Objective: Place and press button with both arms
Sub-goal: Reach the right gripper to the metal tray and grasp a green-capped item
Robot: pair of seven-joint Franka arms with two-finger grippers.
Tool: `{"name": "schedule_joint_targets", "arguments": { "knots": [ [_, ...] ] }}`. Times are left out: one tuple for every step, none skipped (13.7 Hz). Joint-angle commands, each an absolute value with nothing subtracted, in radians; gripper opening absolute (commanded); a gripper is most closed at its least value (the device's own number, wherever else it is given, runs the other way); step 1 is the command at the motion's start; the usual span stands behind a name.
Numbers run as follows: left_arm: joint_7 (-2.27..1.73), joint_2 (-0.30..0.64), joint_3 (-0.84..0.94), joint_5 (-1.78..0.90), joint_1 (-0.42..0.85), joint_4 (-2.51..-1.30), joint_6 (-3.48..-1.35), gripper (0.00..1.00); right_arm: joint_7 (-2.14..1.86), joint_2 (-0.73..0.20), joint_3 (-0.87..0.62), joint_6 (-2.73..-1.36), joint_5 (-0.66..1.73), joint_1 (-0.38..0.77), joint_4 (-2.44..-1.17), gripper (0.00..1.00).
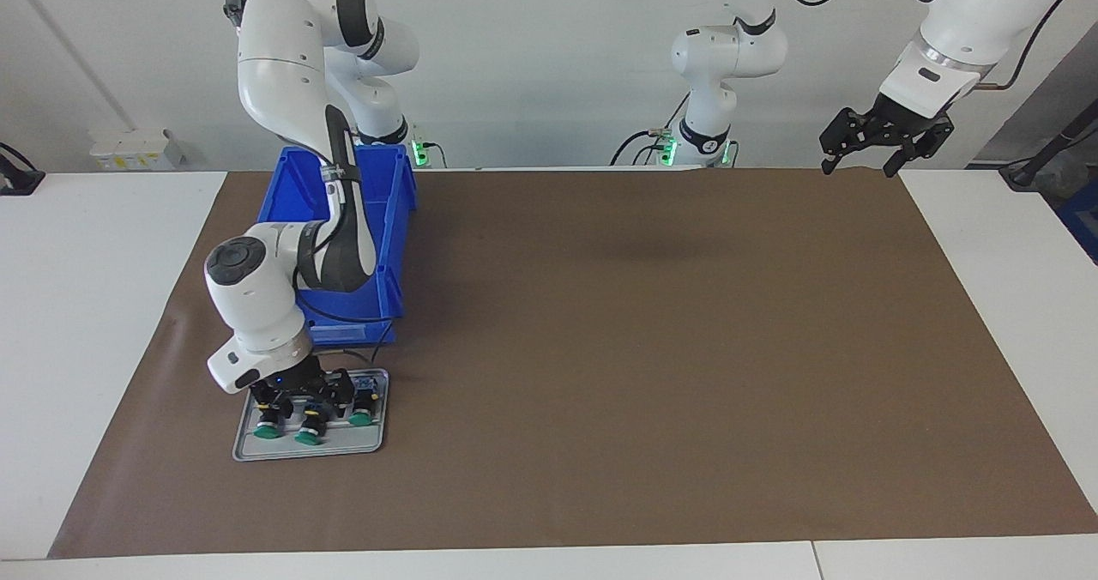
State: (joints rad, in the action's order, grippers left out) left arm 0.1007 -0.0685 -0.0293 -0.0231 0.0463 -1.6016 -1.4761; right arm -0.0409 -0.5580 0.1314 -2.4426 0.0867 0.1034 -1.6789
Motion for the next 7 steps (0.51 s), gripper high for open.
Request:
{"name": "schedule_joint_targets", "arguments": {
  "knots": [
    [0.101, -0.081, -0.035, -0.015, 0.051, -1.614, -1.470, 1.00, -0.081, -0.564, 0.129, -2.468, 0.115, 0.094, -1.690, 0.72],
    [0.101, -0.081, -0.035, -0.015, 0.052, -1.614, -1.470, 1.00, -0.090, -0.571, 0.129, -2.477, 0.115, 0.095, -1.693, 0.54],
    [0.101, -0.081, -0.035, -0.015, 0.052, -1.614, -1.470, 1.00, -0.100, -0.571, 0.129, -2.477, 0.115, 0.095, -1.690, 0.17],
    [0.101, -0.081, -0.035, -0.015, 0.051, -1.614, -1.470, 1.00, -0.101, -0.571, 0.129, -2.477, 0.115, 0.094, -1.690, 0.00],
    [0.101, -0.081, -0.035, -0.015, 0.051, -1.614, -1.470, 1.00, -0.092, -0.569, 0.129, -2.470, 0.115, 0.095, -1.684, 0.00],
    [0.101, -0.081, -0.035, -0.015, 0.051, -1.614, -1.470, 1.00, -0.086, -0.568, 0.129, -2.456, 0.115, 0.097, -1.674, 0.00],
    [0.101, -0.081, -0.035, -0.015, 0.051, -1.614, -1.470, 1.00, -0.052, -0.561, 0.132, -2.453, 0.115, 0.109, -1.671, 0.00]
  ]
}}
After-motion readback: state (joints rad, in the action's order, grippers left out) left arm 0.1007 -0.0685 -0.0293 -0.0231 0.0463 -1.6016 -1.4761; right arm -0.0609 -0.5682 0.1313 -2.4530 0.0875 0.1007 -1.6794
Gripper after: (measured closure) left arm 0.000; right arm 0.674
